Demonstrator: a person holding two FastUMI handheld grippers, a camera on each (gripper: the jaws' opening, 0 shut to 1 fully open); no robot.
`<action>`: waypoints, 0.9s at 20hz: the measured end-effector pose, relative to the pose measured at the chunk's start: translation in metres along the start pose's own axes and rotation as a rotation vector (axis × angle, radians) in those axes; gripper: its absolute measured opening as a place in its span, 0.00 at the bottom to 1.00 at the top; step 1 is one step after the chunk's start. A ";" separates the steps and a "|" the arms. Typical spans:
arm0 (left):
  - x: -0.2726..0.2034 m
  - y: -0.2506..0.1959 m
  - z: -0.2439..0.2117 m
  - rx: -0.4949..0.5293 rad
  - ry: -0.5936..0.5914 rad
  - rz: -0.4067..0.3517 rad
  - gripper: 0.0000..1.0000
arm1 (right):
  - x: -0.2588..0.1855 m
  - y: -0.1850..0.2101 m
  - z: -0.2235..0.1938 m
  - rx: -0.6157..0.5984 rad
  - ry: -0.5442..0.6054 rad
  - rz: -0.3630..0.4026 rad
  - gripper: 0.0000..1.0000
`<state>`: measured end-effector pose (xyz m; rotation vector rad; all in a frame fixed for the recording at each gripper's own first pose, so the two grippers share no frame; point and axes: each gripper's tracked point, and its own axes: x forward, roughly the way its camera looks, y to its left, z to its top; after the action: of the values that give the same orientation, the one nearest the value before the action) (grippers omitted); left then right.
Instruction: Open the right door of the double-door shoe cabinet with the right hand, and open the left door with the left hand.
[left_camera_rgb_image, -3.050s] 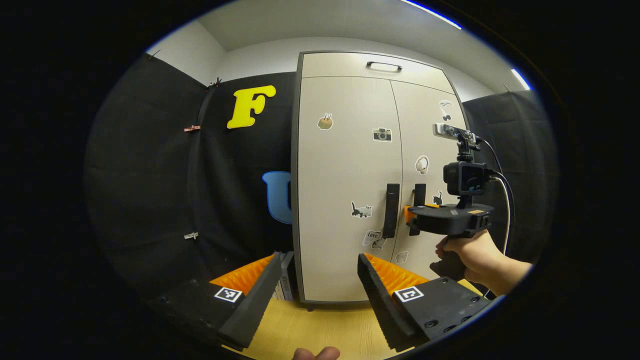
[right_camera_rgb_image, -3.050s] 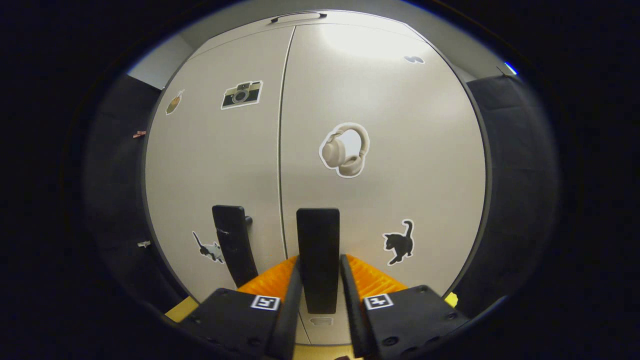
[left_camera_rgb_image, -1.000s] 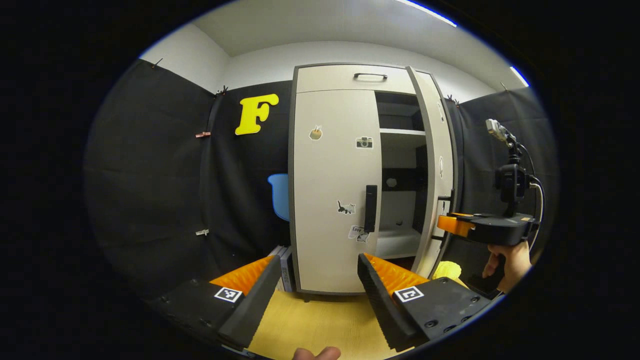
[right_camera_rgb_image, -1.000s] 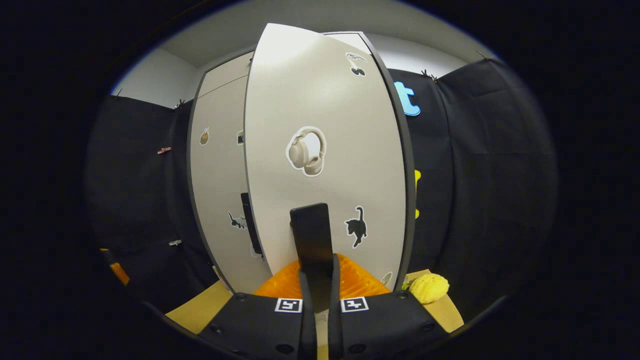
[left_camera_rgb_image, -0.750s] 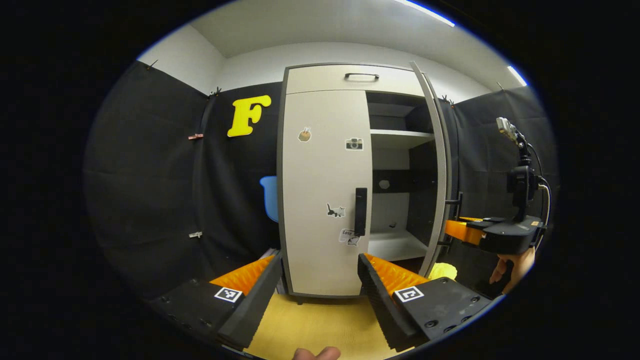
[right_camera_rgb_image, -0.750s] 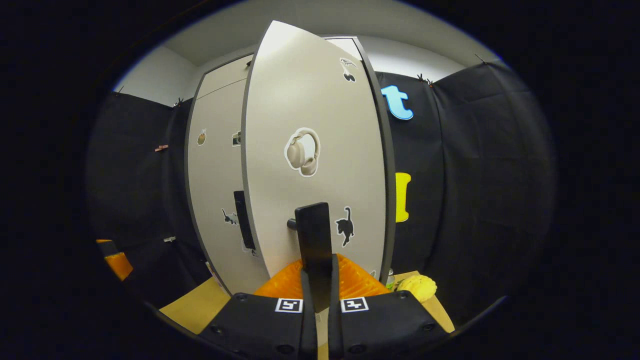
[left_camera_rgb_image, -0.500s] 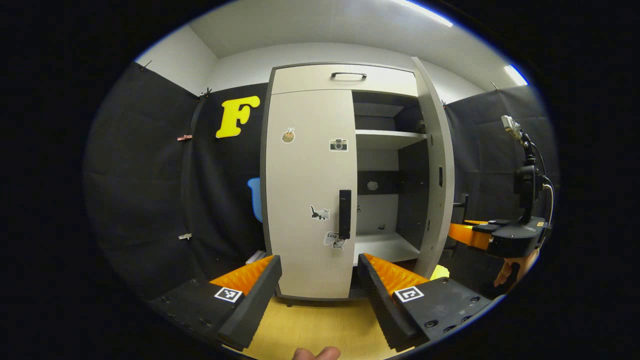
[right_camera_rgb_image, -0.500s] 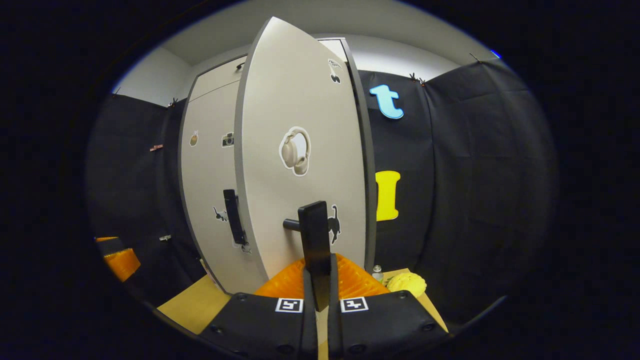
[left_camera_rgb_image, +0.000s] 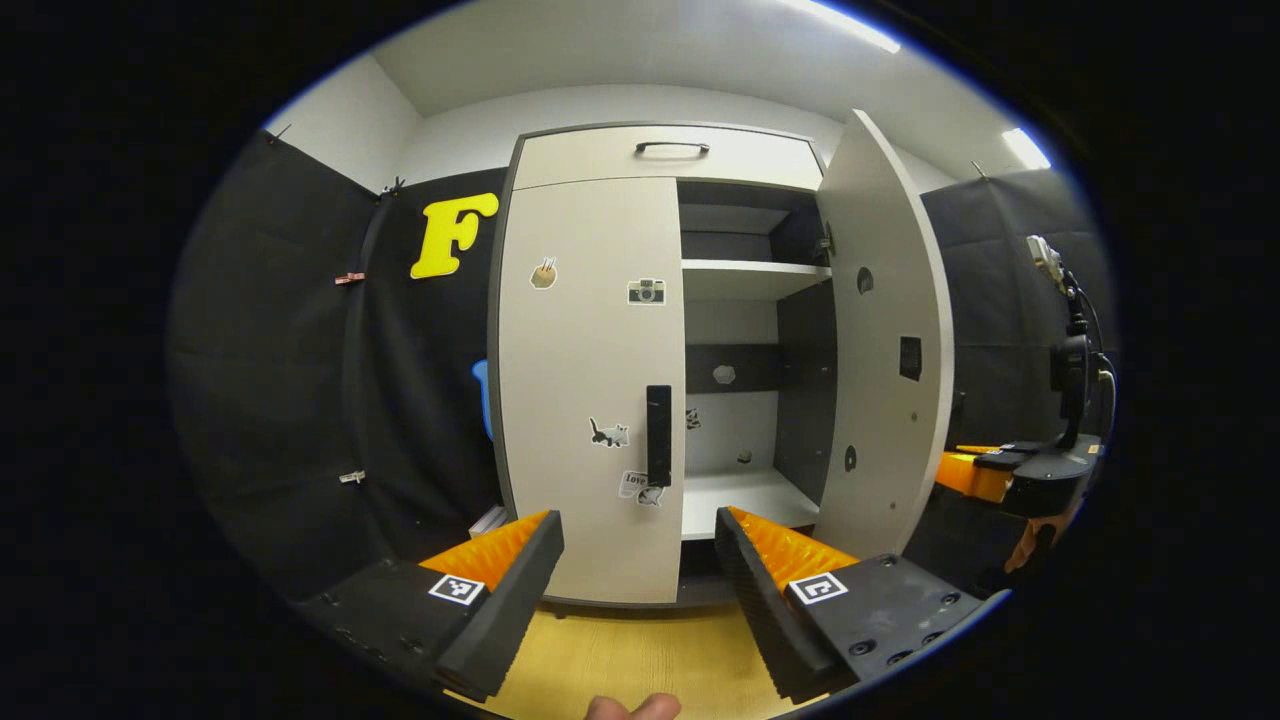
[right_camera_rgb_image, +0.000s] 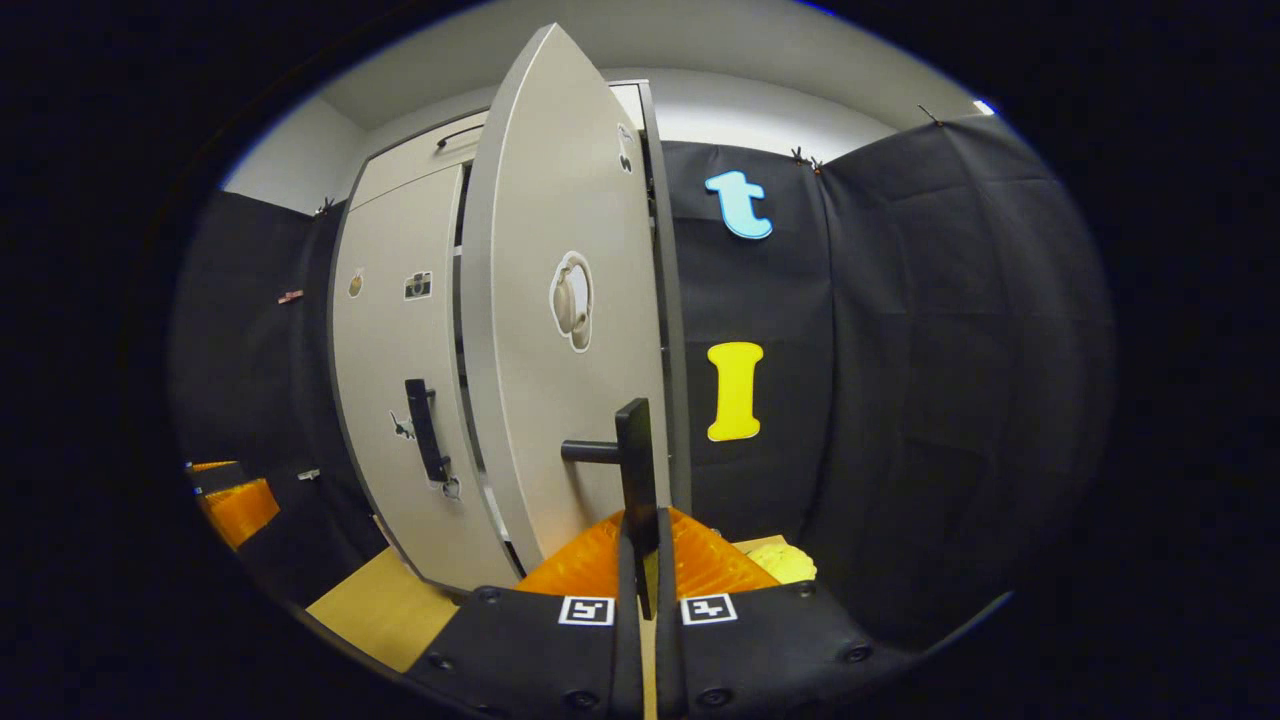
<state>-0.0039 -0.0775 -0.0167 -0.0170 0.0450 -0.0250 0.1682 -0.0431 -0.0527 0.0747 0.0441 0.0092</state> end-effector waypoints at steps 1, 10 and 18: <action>0.001 -0.002 0.000 0.002 0.000 -0.002 0.95 | -0.001 -0.006 0.000 -0.002 -0.002 -0.015 0.10; 0.012 -0.022 0.008 -0.001 -0.012 -0.036 0.95 | -0.003 -0.030 0.002 0.024 -0.002 -0.039 0.06; 0.046 -0.024 0.012 -0.008 -0.006 -0.054 0.95 | -0.014 -0.034 0.003 -0.021 0.018 -0.072 0.08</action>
<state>0.0419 -0.1030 -0.0069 -0.0259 0.0388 -0.0786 0.1551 -0.0777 -0.0515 0.0523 0.0644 -0.0611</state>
